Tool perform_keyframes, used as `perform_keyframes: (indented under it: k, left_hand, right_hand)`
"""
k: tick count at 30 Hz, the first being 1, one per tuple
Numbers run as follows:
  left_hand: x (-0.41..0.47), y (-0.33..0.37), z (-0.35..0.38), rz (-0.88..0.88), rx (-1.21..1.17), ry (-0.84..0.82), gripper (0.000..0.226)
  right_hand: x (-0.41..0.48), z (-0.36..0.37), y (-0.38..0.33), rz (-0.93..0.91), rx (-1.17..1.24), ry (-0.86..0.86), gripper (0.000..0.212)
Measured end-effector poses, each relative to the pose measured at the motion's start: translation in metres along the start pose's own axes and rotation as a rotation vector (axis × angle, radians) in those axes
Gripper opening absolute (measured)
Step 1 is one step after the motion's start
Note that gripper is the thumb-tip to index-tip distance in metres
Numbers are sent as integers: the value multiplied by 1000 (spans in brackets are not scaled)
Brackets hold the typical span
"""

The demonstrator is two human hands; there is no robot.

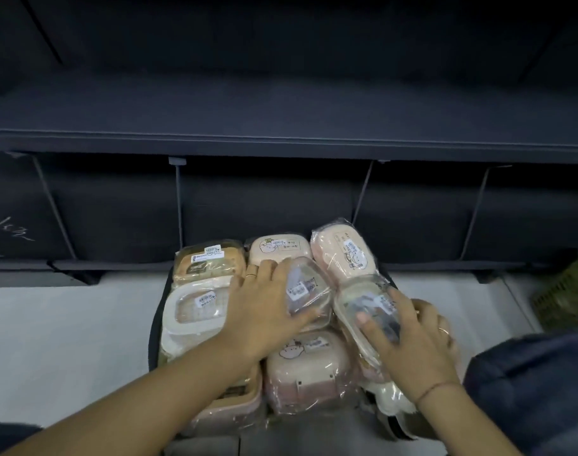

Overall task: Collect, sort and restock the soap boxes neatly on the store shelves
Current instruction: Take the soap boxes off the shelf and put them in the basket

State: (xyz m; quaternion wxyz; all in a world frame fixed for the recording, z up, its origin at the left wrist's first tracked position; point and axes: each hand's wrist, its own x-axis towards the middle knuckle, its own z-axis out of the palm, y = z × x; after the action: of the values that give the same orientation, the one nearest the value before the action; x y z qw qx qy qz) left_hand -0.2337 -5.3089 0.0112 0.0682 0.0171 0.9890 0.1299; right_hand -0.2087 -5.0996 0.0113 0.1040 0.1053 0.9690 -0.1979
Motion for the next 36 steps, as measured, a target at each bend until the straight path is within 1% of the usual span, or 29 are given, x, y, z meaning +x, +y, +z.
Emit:
perform_keyframes:
  k: [2,3,5,6,8,10,13,14,16,18,20,21,23,24,27,28,30,32,34,36]
  left_hand:
    - [-4,5,13,42,29,-29,90]
    - [-6,5,19,77,75,-13,88]
    - [-6,3,23,146,199,42,82]
    - [-6,3,23,162,228,33,82]
    - [-3,1,28,160,259,10,84]
    - [0,3,27,136,238,-43,90]
    - [4,4,30,125,227,-42,91]
    - [4,4,28,122,230,-35,89]
    - [4,6,24,122,238,-7,89]
    - [3,12,20,169,233,66,90]
    - [1,19,25,236,202,138,87]
    - [-1,24,28,262,195,146,86]
    - [-4,34,32,276,179,149,86]
    - [-4,39,36,258,184,143,86]
    - [-5,48,44,127,194,97,86]
    - [-6,50,46,80,180,90,85]
    - [-11,57,47,3,159,78,83]
    - [-16,69,48,-58,136,98,84]
    - [-19,84,48,-123,99,120,86]
    - [-19,101,48,-189,43,108,90]
  right_hand:
    - [6,-6,4,-31,60,-32,54]
    - [9,-8,8,-52,76,-43,52]
    - [15,-9,12,-80,160,-64,52]
    - [18,-7,13,-76,225,-64,53]
    - [21,-2,10,-61,290,-43,54]
    - [20,5,4,-73,257,10,53]
    - [17,13,-1,-103,244,55,61]
    - [18,14,0,-101,254,45,64]
    - [21,12,5,-99,280,-30,70]
    - [27,0,10,-73,406,-114,86]
    - [37,-20,13,15,575,-157,100]
    - [46,-29,15,58,631,-168,101]
    - [69,-36,20,106,692,-198,91]
    - [81,-34,22,138,704,-235,88]
    - [115,-15,32,233,729,-395,98]
    - [123,-5,36,247,749,-452,98]
    - [130,11,44,228,773,-557,96]
    - [133,21,51,178,776,-608,97]
    - [137,25,56,161,781,-636,107]
    - [142,25,62,207,762,-675,128]
